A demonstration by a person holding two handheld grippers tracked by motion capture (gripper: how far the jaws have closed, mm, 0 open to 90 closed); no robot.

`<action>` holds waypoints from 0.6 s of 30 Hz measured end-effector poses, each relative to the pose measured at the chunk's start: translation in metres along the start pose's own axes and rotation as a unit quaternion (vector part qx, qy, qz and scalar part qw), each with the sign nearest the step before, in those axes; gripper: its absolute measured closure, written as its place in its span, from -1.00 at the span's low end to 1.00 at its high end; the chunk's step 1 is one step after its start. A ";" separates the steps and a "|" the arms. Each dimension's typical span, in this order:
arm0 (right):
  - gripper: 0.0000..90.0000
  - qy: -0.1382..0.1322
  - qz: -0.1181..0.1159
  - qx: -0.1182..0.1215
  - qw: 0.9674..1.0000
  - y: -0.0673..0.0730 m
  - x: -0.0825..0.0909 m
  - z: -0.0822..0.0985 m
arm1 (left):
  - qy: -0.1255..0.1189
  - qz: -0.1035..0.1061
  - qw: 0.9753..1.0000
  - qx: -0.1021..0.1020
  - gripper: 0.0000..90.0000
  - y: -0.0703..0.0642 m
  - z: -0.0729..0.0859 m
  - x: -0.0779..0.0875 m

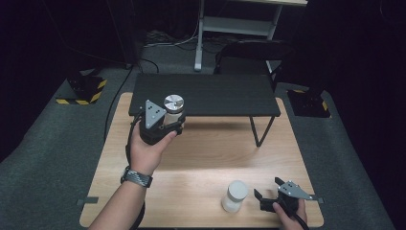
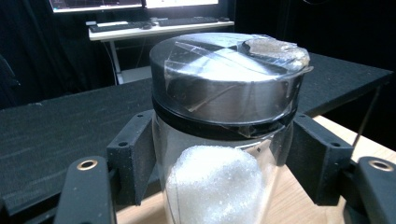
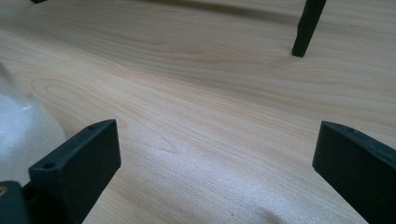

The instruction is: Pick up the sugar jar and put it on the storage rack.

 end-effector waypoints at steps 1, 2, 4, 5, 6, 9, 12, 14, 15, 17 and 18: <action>-0.98 0.000 0.000 0.000 1.000 0.000 0.000 0.000 | 0.001 -0.001 1.000 0.002 -0.32 0.000 -0.003 -0.002; -0.98 -0.001 0.000 0.000 1.000 0.000 0.000 0.000 | 0.001 -0.002 1.000 0.003 -0.32 0.000 -0.005 -0.003; -0.98 -0.002 0.000 0.000 1.000 0.000 0.000 0.000 | 0.003 -0.005 1.000 0.007 -0.32 0.002 -0.009 -0.008; -0.98 -0.002 0.000 0.000 1.000 0.000 0.000 0.000 | 0.003 -0.005 1.000 0.007 -0.32 0.002 -0.009 -0.008; -0.98 -0.003 0.000 0.001 1.000 0.000 0.000 0.001 | 0.004 -0.006 1.000 0.005 -0.32 0.002 -0.009 -0.009; -0.98 -0.003 0.000 -0.001 1.000 0.000 0.001 0.001 | 0.005 -0.010 1.000 0.007 -0.32 0.004 -0.011 -0.013; -0.98 -0.003 0.000 0.000 1.000 0.000 0.001 0.001 | 0.007 -0.014 1.000 0.005 -0.32 0.005 -0.014 -0.017; -0.98 -0.003 0.000 -0.001 1.000 0.000 0.001 0.001 | 0.008 -0.015 1.000 0.003 -0.32 0.006 -0.016 -0.020; -0.98 -0.003 0.000 0.000 1.000 -0.001 0.001 0.001 | 0.008 -0.016 1.000 0.004 -0.32 0.006 -0.017 -0.022; -0.98 -0.003 0.000 -0.001 1.000 -0.001 0.001 0.001 | 0.008 -0.018 1.000 0.005 -0.32 0.006 -0.018 -0.025; -0.98 -0.003 0.000 -0.001 1.000 -0.001 0.001 0.001 | 0.007 -0.018 1.000 0.007 -0.32 0.007 -0.019 -0.026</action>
Point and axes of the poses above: each handheld gripper's, and its own axes: x roughly backward along the jaws, z roughly out of its underside, y roughly to its left, the point moved 6 cm from there along -x, roughly forward along the jaws, and after that the axes turned 3 degrees about x, right-handed, at the moved point
